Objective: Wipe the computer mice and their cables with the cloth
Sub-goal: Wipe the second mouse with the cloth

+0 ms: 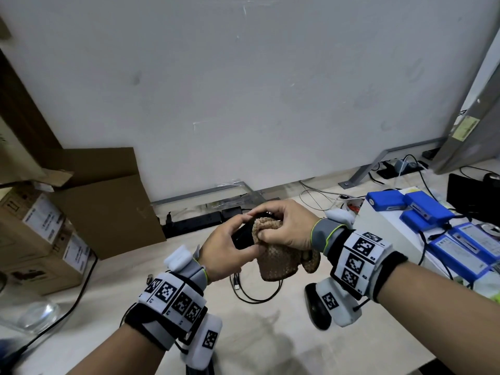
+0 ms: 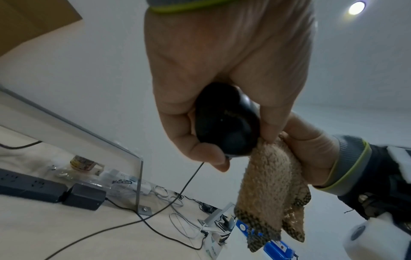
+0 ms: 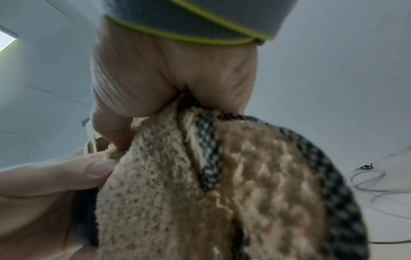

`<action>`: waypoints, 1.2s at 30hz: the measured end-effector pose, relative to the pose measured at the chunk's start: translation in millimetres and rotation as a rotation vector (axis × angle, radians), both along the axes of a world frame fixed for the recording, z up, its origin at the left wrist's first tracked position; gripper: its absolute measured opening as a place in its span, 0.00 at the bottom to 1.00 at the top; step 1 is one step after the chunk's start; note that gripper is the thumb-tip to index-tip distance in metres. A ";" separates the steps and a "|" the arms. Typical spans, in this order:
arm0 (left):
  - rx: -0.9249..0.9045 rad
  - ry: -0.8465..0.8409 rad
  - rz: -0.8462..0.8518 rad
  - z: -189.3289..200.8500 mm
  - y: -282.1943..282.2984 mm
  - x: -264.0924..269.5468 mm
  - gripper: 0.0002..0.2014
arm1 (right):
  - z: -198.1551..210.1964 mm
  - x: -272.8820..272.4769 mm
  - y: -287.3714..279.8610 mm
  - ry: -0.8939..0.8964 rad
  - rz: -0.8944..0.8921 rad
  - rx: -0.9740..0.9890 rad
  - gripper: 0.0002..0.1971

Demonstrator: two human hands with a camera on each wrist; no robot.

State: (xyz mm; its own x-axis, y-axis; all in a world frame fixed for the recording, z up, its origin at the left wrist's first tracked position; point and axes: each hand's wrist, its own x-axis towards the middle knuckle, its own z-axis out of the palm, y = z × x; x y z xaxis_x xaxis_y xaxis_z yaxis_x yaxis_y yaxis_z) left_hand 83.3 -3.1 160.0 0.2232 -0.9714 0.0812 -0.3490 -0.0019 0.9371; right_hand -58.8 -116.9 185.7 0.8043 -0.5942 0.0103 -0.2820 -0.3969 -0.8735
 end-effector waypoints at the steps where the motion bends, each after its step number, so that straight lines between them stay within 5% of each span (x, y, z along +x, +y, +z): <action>1: -0.011 -0.030 0.001 0.1 -0.6 0.5 0.21 | -1.3 -0.4 0.8 -0.018 -0.002 0.000 0.21; 15: -0.032 -0.329 -0.012 7.5 0.1 1.0 0.24 | -12.1 -0.2 3.8 -0.134 -0.105 0.054 0.18; 22: 0.111 0.068 -0.141 14.5 7.0 -1.1 0.26 | -3.0 -6.2 -1.9 -0.011 0.010 0.043 0.23; 36: 0.244 0.269 -0.236 11.4 14.4 12.8 0.24 | -4.4 -7.2 7.1 0.078 0.100 -0.019 0.26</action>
State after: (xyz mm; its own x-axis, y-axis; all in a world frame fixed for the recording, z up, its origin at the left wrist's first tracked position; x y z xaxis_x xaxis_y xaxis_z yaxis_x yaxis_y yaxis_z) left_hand 96.1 11.2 171.4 -0.0253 -0.9818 -0.1881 -0.1101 -0.1843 0.9767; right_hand -65.9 -109.8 181.3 0.8583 -0.5113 -0.0442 -0.3071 -0.4426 -0.8425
